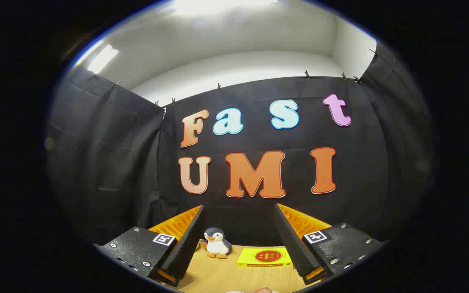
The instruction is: Open the storage box then place both shoes into the box .Put the left shoe in first, then the right shoe, with the right side of both shoes facing outward in a uniform manner.
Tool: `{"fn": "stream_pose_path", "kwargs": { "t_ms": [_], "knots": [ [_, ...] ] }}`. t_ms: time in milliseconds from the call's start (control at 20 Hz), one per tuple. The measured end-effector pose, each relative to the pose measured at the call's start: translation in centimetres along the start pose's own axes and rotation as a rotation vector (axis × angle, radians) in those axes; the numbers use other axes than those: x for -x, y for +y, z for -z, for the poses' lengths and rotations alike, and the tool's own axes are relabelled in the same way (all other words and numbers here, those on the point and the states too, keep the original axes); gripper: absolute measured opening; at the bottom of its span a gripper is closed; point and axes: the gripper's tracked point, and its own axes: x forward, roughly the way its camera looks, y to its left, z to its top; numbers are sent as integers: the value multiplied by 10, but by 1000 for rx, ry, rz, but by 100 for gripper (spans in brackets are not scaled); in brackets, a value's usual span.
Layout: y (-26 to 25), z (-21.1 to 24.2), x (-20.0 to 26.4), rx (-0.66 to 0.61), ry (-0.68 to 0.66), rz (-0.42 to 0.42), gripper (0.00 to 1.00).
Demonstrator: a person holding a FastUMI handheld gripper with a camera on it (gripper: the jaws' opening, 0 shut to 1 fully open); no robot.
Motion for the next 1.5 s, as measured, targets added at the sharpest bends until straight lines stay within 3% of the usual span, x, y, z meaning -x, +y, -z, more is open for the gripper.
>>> {"fn": "stream_pose_path", "kwargs": {
  "t_ms": [700, 900, 1150, 1500],
  "knots": [
    [-8, 2, 5, -9, 25, 18, 99],
    [2, 13, 8, -30, 62, -19, 99],
    [29, 55, 18, -166, 210, -102, 99],
    [71, 151, 44, -376, 565, -189, 97]
  ]
}}
